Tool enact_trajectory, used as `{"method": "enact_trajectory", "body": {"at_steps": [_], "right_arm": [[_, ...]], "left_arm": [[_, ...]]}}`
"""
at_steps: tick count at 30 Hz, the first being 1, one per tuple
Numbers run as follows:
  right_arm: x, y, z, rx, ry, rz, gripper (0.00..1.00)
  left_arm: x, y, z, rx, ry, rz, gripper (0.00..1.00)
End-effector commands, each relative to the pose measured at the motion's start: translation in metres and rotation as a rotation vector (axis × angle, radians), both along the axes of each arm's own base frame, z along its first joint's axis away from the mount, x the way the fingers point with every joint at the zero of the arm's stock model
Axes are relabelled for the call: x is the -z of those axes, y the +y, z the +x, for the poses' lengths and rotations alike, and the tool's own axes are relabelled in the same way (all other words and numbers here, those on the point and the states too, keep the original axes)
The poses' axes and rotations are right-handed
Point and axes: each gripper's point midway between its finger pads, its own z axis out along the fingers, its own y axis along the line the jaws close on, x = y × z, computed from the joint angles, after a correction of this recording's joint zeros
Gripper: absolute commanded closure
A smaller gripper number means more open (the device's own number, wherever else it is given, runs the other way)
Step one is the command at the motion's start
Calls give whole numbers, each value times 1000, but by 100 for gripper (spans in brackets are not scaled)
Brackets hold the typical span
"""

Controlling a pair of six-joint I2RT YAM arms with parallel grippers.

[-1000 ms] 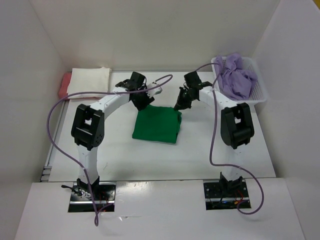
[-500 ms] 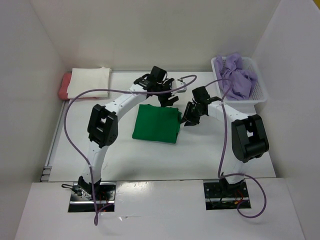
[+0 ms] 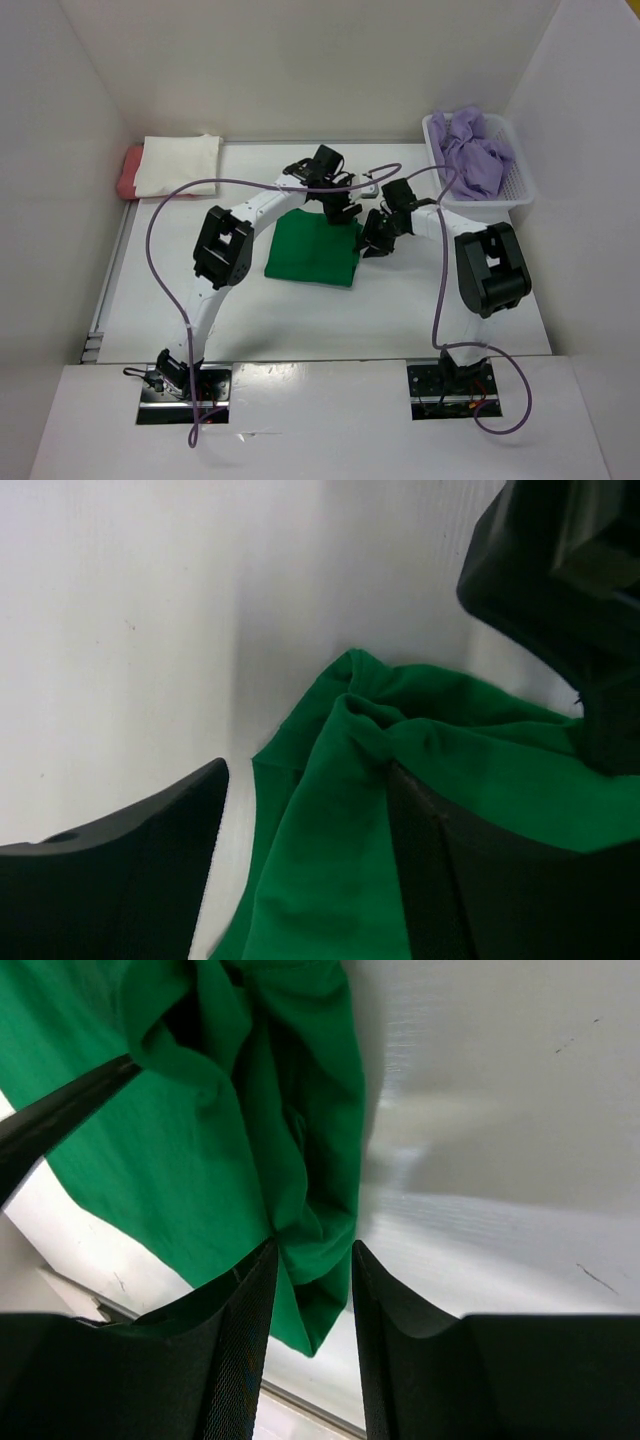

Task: Fold and stack the t-shirts
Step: Smooth out wrinkles on the folded tshirt

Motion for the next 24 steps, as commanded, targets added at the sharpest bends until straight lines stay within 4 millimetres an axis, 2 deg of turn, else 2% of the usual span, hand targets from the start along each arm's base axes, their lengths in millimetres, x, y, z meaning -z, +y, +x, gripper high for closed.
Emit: {"method": "enact_trajectory", "body": {"at_steps": [1, 4, 8, 12, 13, 14, 15, 18, 19, 23, 24], "right_arm": [[7, 6, 3, -17, -14, 37, 59], [8, 7, 2, -14, -9, 48, 59], [20, 7, 0, -14, 12, 42, 59], [20, 7, 1, -14, 12, 42, 59], [21, 5, 1, -9, 9, 34, 59], [20, 5, -1, -9, 9, 34, 62], [20, 5, 1, -10, 1, 37, 65], [23, 10, 1, -23, 8, 62, 66], [27, 12, 0, -28, 19, 70, 66], [32, 16, -5, -44, 53, 96, 66], [32, 16, -5, -44, 53, 96, 69]], "left_arm": [[-7, -12, -6, 71, 5, -44, 33], [-2, -14, -13, 90, 42, -51, 45], [-2, -19, -18, 106, 47, -58, 60], [-2, -19, -18, 106, 47, -58, 63], [-2, -19, -18, 106, 47, -58, 62], [-3, -20, -19, 111, 51, -65, 49], [-2, -19, -22, 125, 57, -63, 43], [-2, -20, -27, 167, 57, -66, 29], [7, -17, -31, 179, 76, -45, 24], [19, -16, -36, 192, 105, -38, 22], [19, -16, -36, 186, 112, -39, 22]]}}
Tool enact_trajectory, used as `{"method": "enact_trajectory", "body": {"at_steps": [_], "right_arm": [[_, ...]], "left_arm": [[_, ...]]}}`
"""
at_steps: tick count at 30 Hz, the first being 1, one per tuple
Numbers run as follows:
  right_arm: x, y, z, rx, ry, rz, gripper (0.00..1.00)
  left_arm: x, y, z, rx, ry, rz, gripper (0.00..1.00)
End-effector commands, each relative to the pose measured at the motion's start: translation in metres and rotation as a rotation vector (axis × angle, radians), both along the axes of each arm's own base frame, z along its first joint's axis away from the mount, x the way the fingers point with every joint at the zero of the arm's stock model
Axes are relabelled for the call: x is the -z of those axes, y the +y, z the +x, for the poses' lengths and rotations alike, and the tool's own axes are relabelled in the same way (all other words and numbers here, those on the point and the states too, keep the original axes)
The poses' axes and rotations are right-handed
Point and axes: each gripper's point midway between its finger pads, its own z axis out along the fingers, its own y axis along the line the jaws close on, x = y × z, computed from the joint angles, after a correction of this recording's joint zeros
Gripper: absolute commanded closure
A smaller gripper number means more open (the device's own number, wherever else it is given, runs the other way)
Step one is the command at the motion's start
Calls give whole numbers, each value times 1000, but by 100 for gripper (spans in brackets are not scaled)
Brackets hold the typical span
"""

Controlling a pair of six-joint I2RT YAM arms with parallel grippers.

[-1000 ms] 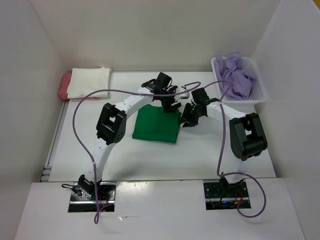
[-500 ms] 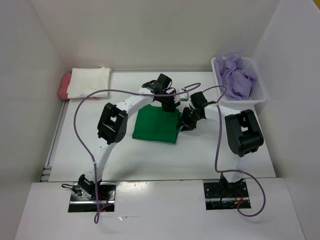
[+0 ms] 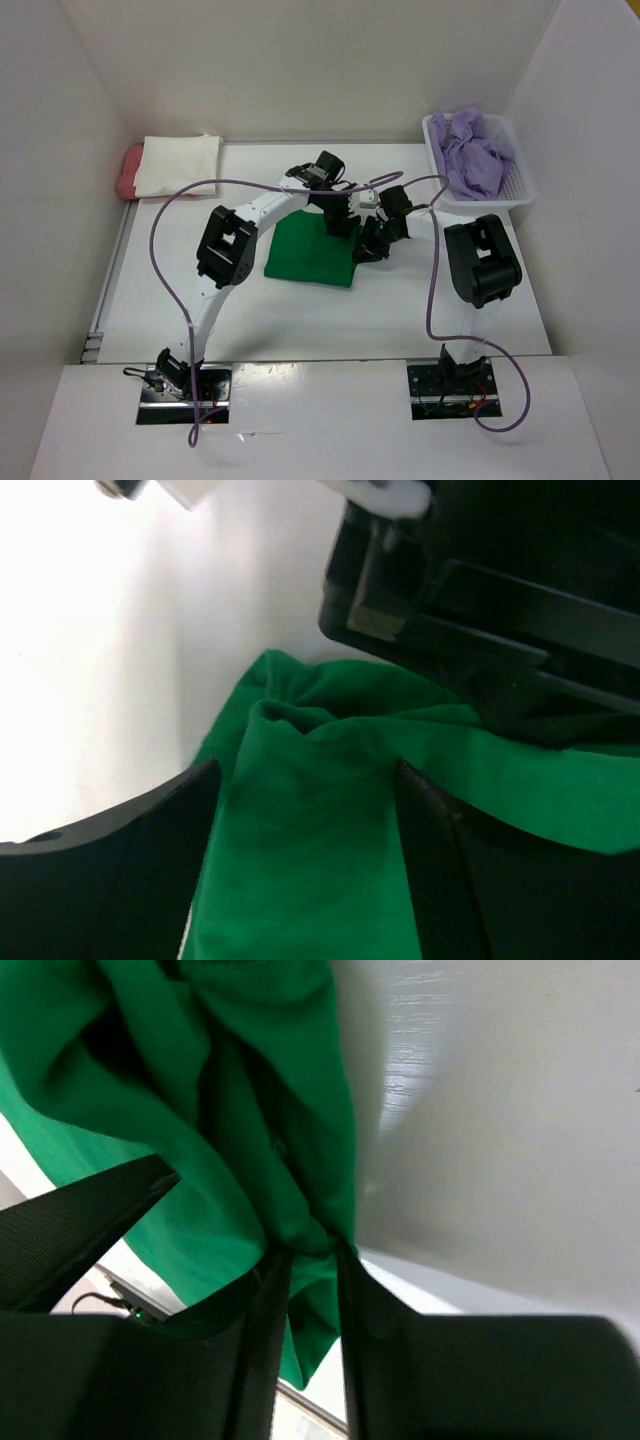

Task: Fold and stack the t-shirts
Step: Smooth out wrinkles on the folded tshirt

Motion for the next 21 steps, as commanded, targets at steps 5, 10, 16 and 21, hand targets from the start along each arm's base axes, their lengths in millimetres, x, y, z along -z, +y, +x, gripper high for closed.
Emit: {"method": "enact_trajectory", "body": {"at_steps": [5, 10, 16, 21], "right_arm": [[5, 6, -3, -25, 10, 48, 95], [-10, 11, -10, -29, 22, 94, 100], [-30, 19, -36, -56, 84, 163, 100], [-18, 22, -59, -108, 151, 193, 100]], "left_arm": [[7, -14, -10, 56, 54, -49, 60], [0, -18, 1, -17, 43, -70, 100], [-33, -24, 23, -106, 10, -126, 100], [-31, -27, 29, -133, 19, -131, 100]]}}
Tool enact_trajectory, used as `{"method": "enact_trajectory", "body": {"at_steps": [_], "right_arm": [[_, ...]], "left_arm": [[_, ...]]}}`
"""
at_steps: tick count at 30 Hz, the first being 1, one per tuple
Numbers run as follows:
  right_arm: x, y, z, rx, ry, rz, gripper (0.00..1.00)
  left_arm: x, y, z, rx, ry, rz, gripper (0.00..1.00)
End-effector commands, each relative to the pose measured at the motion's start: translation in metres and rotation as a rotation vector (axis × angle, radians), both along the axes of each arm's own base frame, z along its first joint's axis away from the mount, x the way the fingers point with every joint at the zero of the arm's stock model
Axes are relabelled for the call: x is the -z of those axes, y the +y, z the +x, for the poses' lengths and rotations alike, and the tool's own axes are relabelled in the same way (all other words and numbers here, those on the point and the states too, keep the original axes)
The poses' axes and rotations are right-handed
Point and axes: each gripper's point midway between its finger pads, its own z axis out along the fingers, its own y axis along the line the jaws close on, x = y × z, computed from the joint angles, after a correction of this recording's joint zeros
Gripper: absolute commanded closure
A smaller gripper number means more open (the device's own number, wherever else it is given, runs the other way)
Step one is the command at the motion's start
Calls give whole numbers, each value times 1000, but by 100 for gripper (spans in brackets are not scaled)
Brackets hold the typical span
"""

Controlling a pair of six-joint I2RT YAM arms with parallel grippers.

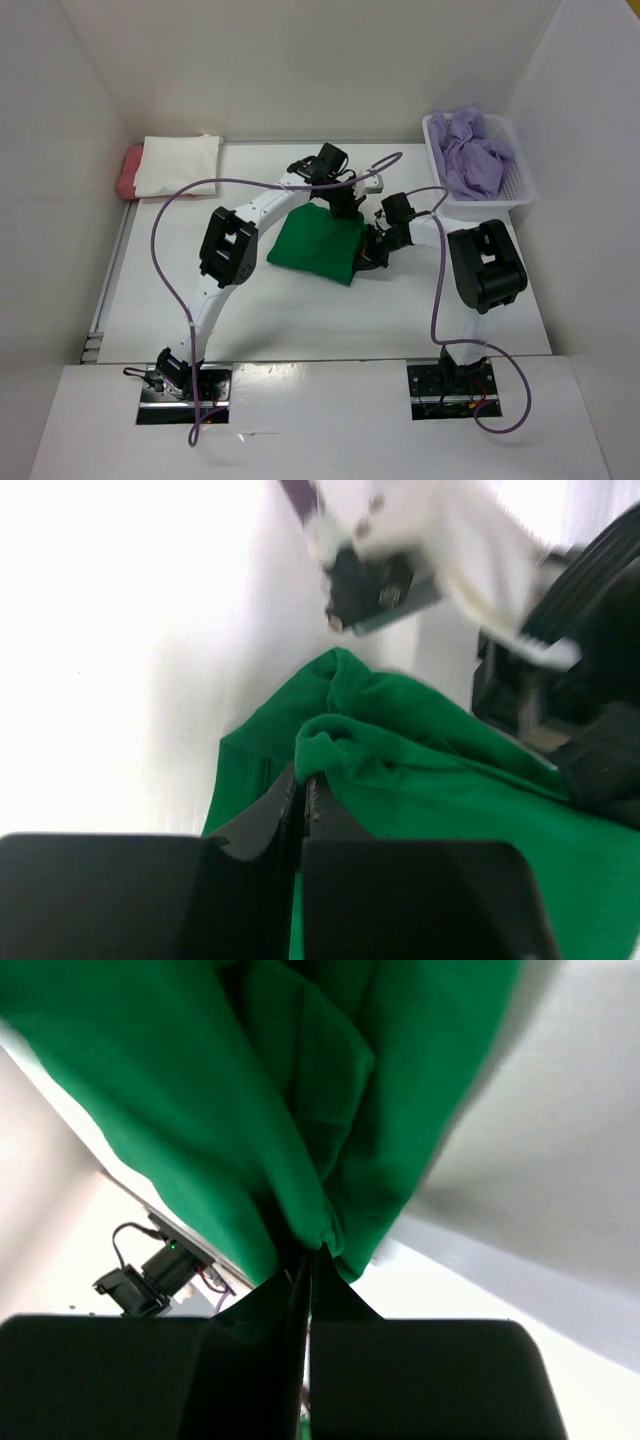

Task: Fold and stack the t-shirts
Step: Smooth out wrinkles on the folded tshirt

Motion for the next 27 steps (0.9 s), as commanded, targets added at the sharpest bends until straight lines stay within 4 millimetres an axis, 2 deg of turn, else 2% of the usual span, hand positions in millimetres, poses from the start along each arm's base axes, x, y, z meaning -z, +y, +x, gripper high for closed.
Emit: {"method": "enact_trajectory", "body": {"at_steps": [1, 4, 7, 8, 9, 11, 12, 13, 14, 15, 16, 18, 19, 20, 21, 22, 23, 24, 25, 27], "right_arm": [[-1, 8, -25, -61, 71, 54, 100], [6, 10, -28, -89, 100, 76, 97], [9, 9, -26, -84, 105, 61, 88], [2, 7, -23, -83, 76, 67, 86], [3, 6, -22, -80, 72, 58, 83], [1, 3, -27, -75, 96, 41, 75], [-5, 0, -24, -75, 64, 20, 71], [-8, -5, -25, -60, 83, -2, 66], [-9, -9, -27, -62, 81, -22, 64], [-18, -17, -22, -37, 47, -53, 64], [-21, -24, -27, -21, 66, -81, 64], [-26, -45, -22, 46, 52, -148, 64], [-37, -51, -20, 66, 15, -160, 64], [-42, -55, -22, 84, 15, -179, 68], [-46, -61, -18, 106, -10, -194, 71], [-51, -65, -15, 133, -39, -215, 72], [-53, -64, -10, 145, -52, -207, 73], [-57, -63, -7, 157, -71, -197, 73], [-62, -62, 0, 159, -96, -190, 73], [-62, -60, 15, 178, -133, -187, 64]], "left_arm": [[-17, -13, 18, -24, -47, -65, 100], [-10, -12, 13, -18, -20, -56, 100], [-9, -16, 11, -7, -33, -48, 97], [-9, -16, 11, 0, -42, -46, 90], [-9, -20, 9, 4, -46, -40, 86], [-5, -17, 8, -3, -43, -28, 78], [-5, -22, 4, 8, -43, -28, 63], [-4, -21, 6, 1, -48, -21, 57], [-4, -21, 6, 1, -48, -21, 54], [-4, -21, 6, 1, -48, -21, 51], [-4, -21, 6, 1, -48, -21, 43], [-8, -19, 8, -17, -57, -15, 40], [-15, -19, 8, -18, -67, -22, 38], [-24, -19, 11, -25, -87, -26, 32], [-23, -18, 10, -25, -80, -21, 30], [-32, -18, 12, -39, -95, -27, 28], [-44, -17, 14, -56, -108, -33, 27], [-42, -14, 15, -76, -104, -16, 24], [-60, -15, 20, -91, -135, -35, 24], [-78, -7, 23, -138, -133, -43, 23]]}}
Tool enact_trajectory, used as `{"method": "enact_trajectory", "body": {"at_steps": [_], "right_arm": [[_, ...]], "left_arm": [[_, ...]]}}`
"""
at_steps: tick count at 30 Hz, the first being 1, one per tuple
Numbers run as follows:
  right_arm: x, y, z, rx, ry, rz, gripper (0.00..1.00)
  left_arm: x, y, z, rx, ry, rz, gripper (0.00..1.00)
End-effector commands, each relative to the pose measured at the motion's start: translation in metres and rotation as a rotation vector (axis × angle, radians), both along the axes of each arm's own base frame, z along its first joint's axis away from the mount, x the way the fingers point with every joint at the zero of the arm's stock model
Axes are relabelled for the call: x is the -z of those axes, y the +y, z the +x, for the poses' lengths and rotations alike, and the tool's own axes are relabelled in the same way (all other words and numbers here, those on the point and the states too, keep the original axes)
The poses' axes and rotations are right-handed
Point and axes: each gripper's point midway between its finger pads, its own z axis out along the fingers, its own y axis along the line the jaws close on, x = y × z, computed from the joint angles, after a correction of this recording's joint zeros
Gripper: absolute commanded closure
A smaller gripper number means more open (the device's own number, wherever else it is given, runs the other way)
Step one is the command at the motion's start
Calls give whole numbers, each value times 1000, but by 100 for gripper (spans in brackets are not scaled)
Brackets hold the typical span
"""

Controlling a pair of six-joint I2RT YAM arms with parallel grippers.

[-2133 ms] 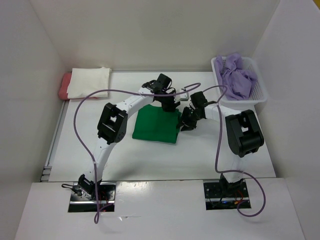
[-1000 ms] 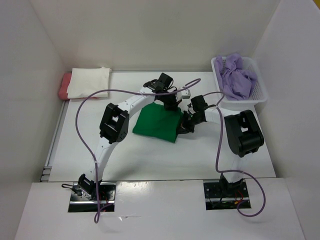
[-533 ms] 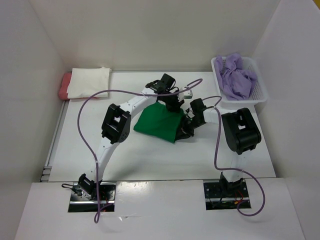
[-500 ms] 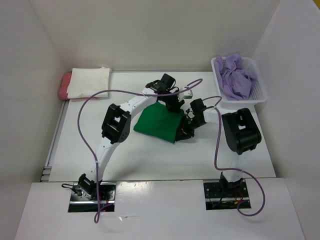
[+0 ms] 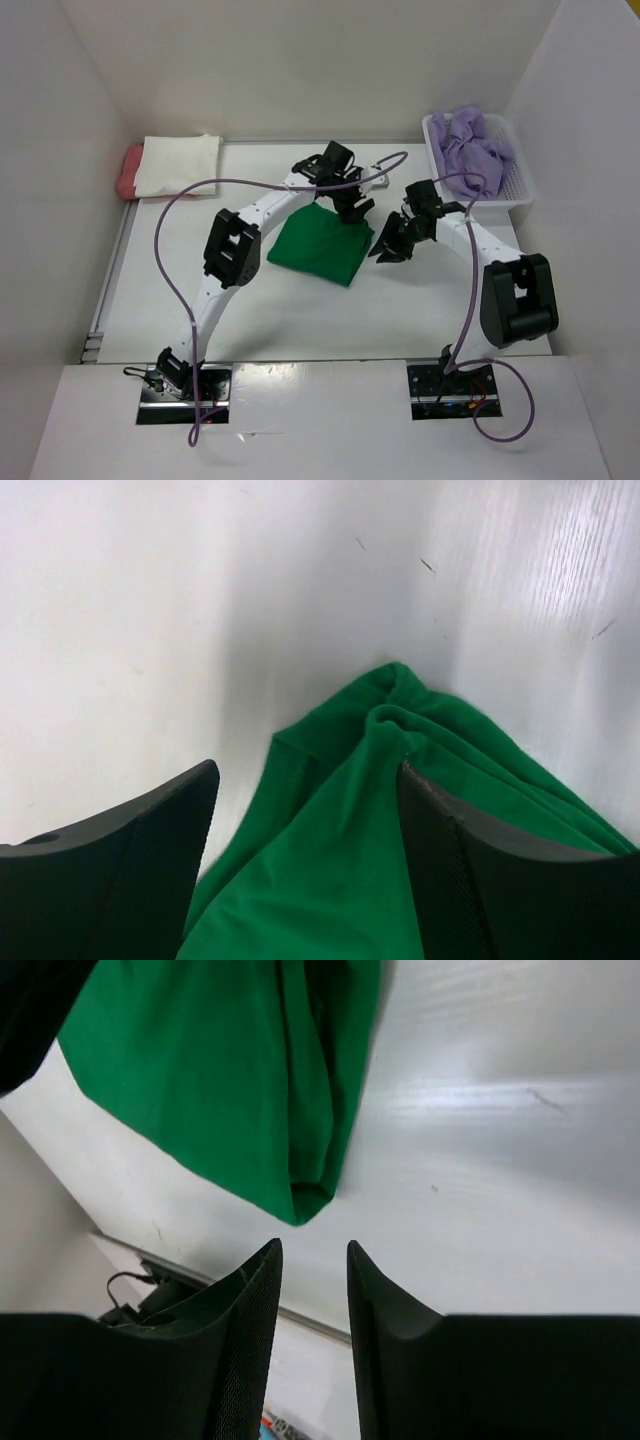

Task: Fold and stack the t-shirts
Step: Smooth out wrinkles on the folded tshirt

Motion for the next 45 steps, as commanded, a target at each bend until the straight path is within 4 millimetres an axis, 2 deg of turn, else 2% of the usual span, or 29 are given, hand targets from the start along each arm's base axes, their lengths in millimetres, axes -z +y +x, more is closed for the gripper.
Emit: {"method": "enact_trajectory", "body": {"at_steps": [1, 2, 3, 4, 6, 7, 9, 10, 11, 12, 13, 14, 17, 20, 21, 22, 25, 27, 28, 30, 32, 34, 39, 43, 45], "right_arm": [[-10, -2, 30, 51, -82, -31, 61], [-11, 2, 45, 51, -113, -23, 61], [-11, 4, 53, 52, -125, -20, 60], [-10, 9, 67, 46, -130, -7, 60], [-11, 18, 84, 34, -151, -1, 60], [-9, 18, 100, 45, -162, -19, 58], [-7, 17, 115, 68, -177, -38, 45], [-10, 17, 124, 73, -193, -42, 44], [9, 12, 146, 92, -200, -107, 43], [10, 11, 147, 93, -200, -108, 43], [6, 13, 154, 81, -215, -111, 43], [11, 11, 156, 75, -206, -127, 43], [23, 13, 162, 73, -182, -134, 45], [31, 14, 158, 65, -157, -129, 65], [27, 14, 158, 66, -166, -127, 71], [32, 13, 154, 64, -152, -131, 82], [20, 12, 148, 74, -167, -123, 98], [7, 7, 146, 84, -185, -118, 98], [2, 7, 146, 86, -197, -115, 89], [-9, 11, 145, 75, -212, -89, 65], [-15, 12, 144, 60, -229, -82, 48], [-17, 12, 138, 47, -232, -79, 42], [-15, 16, 130, 17, -250, -93, 39], [10, 14, 124, -4, -194, -141, 33], [14, 14, 124, -5, -185, -144, 33]], "left_arm": [[-84, 15, 20, -111, -97, -80, 21], [-92, 23, 25, -142, -97, -84, 19], [-103, 41, 34, -201, -92, -94, 19], [-104, 53, 38, -228, -82, -94, 18], [-92, 80, 42, -282, -47, -66, 15], [-103, 101, 52, -328, -77, -72, 14], [-102, 124, 54, -378, -88, -53, 13], [-80, 142, 51, -409, -49, -17, 13], [-56, 168, 45, -452, -4, 22, 11], [-56, 168, 45, -452, -4, 22, 11], [-47, 170, 41, -452, 14, 34, 11], [-33, 178, 38, -467, 36, 55, 10], [-13, 183, 29, -464, 63, 90, 9], [-5, 183, 23, -456, 89, 95, 7], [-2, 183, 22, -456, 90, 96, 7], [-2, 181, 21, -455, 100, 86, 6], [-3, 179, 20, -456, 111, 75, 6], [-3, 178, 19, -449, 116, 68, 5], [-3, 178, 19, -449, 116, 68, 5], [1, 176, 18, -443, 128, 67, 5], [1, 176, 18, -443, 128, 67, 4], [2, 178, 19, -449, 124, 73, 2], [10, 187, 15, -478, 123, 115, 2], [17, 194, 15, -493, 128, 128, 1], [20, 194, 12, -488, 139, 127, 1]]}}
